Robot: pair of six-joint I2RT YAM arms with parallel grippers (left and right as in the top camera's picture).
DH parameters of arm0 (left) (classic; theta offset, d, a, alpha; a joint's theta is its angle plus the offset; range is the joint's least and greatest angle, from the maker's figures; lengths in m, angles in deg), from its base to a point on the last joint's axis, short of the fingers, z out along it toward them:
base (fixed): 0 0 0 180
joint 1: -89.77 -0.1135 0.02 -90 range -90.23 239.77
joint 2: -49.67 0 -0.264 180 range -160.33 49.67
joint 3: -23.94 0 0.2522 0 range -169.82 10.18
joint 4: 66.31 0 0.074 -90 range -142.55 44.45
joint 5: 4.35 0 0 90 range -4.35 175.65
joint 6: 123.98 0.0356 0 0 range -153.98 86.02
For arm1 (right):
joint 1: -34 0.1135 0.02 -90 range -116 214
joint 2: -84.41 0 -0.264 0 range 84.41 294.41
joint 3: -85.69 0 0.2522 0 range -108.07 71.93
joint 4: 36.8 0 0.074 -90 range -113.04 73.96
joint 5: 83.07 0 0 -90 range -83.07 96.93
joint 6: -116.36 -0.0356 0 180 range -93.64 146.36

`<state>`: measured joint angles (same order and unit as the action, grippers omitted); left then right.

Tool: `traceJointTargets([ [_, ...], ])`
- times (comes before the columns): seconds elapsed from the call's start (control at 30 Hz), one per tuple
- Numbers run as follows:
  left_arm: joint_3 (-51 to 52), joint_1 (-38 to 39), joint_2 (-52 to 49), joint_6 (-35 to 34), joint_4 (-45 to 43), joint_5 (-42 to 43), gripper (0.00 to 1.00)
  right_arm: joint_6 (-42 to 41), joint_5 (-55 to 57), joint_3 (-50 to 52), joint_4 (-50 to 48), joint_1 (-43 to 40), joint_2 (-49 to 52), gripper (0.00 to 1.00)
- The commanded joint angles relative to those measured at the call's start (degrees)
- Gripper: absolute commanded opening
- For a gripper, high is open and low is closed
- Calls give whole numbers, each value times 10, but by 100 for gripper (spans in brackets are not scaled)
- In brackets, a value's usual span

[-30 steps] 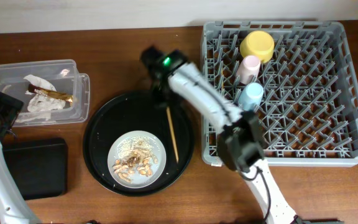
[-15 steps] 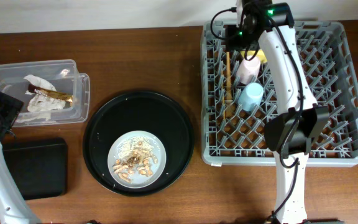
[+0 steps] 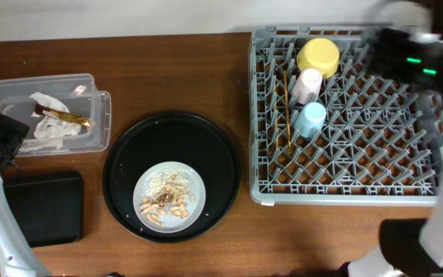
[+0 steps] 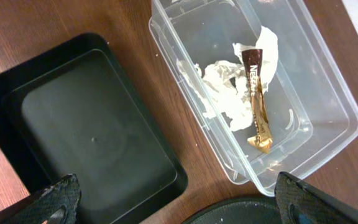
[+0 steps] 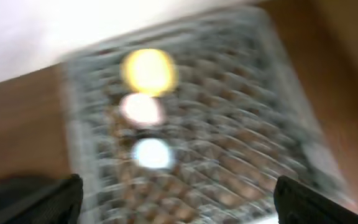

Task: Sort waste into correct bins and load items into the dishwasher rack
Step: 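Grasp the second chopstick and insert it upright in the rack, then grasp the white plate on the black tray with the left gripper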

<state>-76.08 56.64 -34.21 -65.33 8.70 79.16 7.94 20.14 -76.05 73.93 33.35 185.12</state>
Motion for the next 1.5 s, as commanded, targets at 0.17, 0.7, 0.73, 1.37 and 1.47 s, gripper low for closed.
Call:
traceJointTargets([
  [0.17, -1, 0, 2, -5, 0, -4, 99, 49, 55, -3, 3, -261, 10, 98],
  [0.7, 0, 472, 2, -69, 243, 54, 96, 49, 55, -3, 3, -261, 10, 98],
  [0.73, 0, 515, 2, -70, 218, 36, 99, 49, 55, -3, 3, -261, 10, 98],
  [1.37, 19, 691, -364, -231, 67, -38, 40, 49, 55, -3, 3, -261, 10, 98],
  [1.47, 29, 691, -382, -233, 71, -38, 36, 49, 55, -3, 3, -261, 10, 98],
])
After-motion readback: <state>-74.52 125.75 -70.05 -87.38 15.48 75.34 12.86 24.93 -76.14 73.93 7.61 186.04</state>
